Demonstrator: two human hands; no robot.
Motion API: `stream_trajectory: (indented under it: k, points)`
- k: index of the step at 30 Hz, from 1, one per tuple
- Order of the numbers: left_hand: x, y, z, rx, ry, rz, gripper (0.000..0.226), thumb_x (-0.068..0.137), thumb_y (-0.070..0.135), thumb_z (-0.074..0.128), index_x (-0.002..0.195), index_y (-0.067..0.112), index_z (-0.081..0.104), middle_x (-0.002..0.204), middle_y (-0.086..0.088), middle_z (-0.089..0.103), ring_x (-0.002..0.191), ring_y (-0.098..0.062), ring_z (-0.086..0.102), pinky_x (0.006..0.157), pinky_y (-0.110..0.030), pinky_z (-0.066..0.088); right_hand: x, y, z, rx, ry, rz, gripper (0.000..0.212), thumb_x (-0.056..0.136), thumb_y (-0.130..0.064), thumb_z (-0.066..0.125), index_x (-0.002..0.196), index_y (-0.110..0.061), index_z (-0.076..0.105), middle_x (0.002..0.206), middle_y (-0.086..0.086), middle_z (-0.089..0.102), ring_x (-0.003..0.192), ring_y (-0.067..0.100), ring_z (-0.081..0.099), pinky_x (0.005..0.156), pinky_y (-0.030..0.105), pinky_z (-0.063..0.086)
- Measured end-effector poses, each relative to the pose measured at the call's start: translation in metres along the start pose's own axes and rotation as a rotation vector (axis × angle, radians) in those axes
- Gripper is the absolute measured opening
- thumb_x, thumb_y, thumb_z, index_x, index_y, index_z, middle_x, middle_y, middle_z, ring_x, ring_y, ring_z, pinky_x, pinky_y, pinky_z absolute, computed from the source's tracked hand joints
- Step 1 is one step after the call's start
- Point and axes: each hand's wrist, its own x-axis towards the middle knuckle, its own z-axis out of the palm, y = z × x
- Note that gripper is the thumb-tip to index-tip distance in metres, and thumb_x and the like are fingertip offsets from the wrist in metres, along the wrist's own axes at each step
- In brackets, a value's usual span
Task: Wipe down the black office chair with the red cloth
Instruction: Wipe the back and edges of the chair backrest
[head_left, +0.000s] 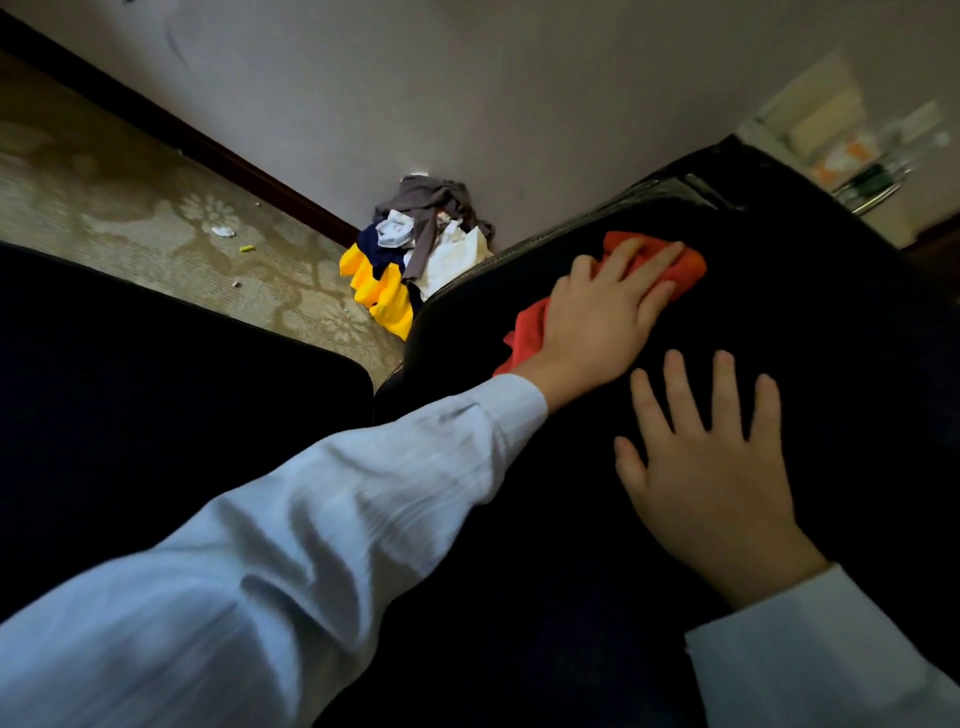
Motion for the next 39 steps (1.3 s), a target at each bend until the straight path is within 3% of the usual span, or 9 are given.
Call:
stream_trajectory:
  k: [16, 20, 23, 26, 29, 31, 33, 37, 39]
  points:
    - [-0.016, -0.083, 0.012, 0.062, -0.038, -0.344, 0.045, 0.101, 0.041, 0.025, 0.145, 0.04, 0.024, 0.152, 0.004, 0.028, 0.107, -0.037, 0.044, 0.088, -0.042, 0.039, -0.001, 0.002, 0.0, -0.018, 0.007, -0.031, 0.062, 0.086, -0.038, 0.029, 0.13, -0.003, 0.054, 0.135, 0.028, 0.047, 0.124, 0.054, 0.038, 0.104, 0.06, 0.013]
    - [-0.051, -0.138, 0.018, 0.108, -0.079, -0.376, 0.066, 0.094, 0.051, -0.007, 0.146, 0.029, 0.027, 0.153, -0.001, 0.027, 0.123, -0.033, 0.041, 0.092, -0.04, 0.033, -0.001, 0.001, -0.001, -0.005, 0.005, -0.031, 0.063, 0.086, -0.038, 0.028, 0.131, -0.002, 0.053, 0.135, 0.03, 0.046, 0.125, 0.055, 0.037, 0.103, 0.061, 0.012]
    - [-0.091, -0.165, 0.023, -0.056, -0.084, -0.472, 0.046, 0.103, 0.033, 0.02, 0.148, 0.027, 0.024, 0.153, -0.005, 0.027, 0.133, -0.031, 0.033, 0.102, -0.037, 0.026, -0.001, 0.0, -0.001, -0.007, -0.003, -0.023, 0.063, 0.085, -0.037, 0.028, 0.13, -0.001, 0.053, 0.134, 0.03, 0.047, 0.124, 0.055, 0.037, 0.103, 0.061, 0.012]
    - [-0.123, -0.181, 0.026, -0.322, -0.083, -0.618, 0.046, 0.102, 0.036, 0.025, 0.147, 0.026, 0.03, 0.15, -0.007, 0.034, 0.136, -0.027, 0.033, 0.111, -0.039, 0.025, -0.001, -0.001, 0.0, -0.026, -0.001, -0.022, 0.062, 0.085, -0.037, 0.028, 0.131, -0.002, 0.053, 0.134, 0.03, 0.047, 0.125, 0.055, 0.037, 0.104, 0.061, 0.012]
    - [-0.122, -0.168, 0.021, -0.428, 0.052, -0.71, 0.043, 0.102, 0.032, 0.029, 0.141, 0.019, 0.041, 0.141, -0.008, 0.045, 0.13, -0.024, 0.041, 0.106, -0.029, 0.028, 0.0, -0.001, 0.0, -0.027, -0.006, -0.026, 0.062, 0.086, -0.036, 0.028, 0.131, -0.002, 0.052, 0.135, 0.03, 0.046, 0.125, 0.055, 0.037, 0.104, 0.063, 0.015]
    - [-0.107, -0.142, 0.008, -0.406, 0.182, -0.626, 0.043, 0.101, 0.031, 0.03, 0.138, 0.015, 0.046, 0.137, -0.009, 0.049, 0.126, -0.023, 0.044, 0.103, -0.026, 0.03, 0.0, -0.001, 0.001, -0.02, -0.002, -0.025, 0.062, 0.086, -0.036, 0.028, 0.131, -0.001, 0.052, 0.135, 0.03, 0.046, 0.125, 0.055, 0.037, 0.104, 0.064, 0.017]
    - [-0.084, -0.105, -0.01, -0.426, 0.247, -0.418, 0.047, 0.098, 0.033, 0.029, 0.136, 0.013, 0.049, 0.135, -0.01, 0.051, 0.124, -0.022, 0.046, 0.105, -0.029, 0.032, 0.001, 0.0, 0.002, -0.01, 0.007, -0.03, 0.061, 0.086, -0.036, 0.028, 0.131, -0.001, 0.052, 0.135, 0.03, 0.046, 0.125, 0.055, 0.037, 0.103, 0.064, 0.016]
    - [-0.048, -0.024, -0.019, -0.266, 0.131, 0.047, 0.05, 0.095, 0.037, 0.027, 0.135, 0.017, 0.049, 0.133, -0.008, 0.051, 0.106, -0.031, 0.052, 0.088, -0.037, 0.041, 0.004, 0.0, 0.003, -0.01, 0.033, -0.039, 0.06, 0.086, -0.036, 0.031, 0.129, 0.0, 0.054, 0.135, 0.03, 0.046, 0.124, 0.055, 0.038, 0.104, 0.062, 0.014]
    - [-0.047, -0.009, -0.011, -0.121, 0.091, 0.108, 0.051, 0.093, 0.042, 0.026, 0.135, 0.025, 0.05, 0.132, -0.004, 0.053, 0.089, -0.032, 0.052, 0.074, -0.039, 0.047, 0.005, 0.0, 0.005, -0.026, 0.027, -0.048, 0.059, 0.087, -0.036, 0.031, 0.126, 0.001, 0.055, 0.134, 0.03, 0.047, 0.125, 0.054, 0.038, 0.104, 0.062, 0.016]
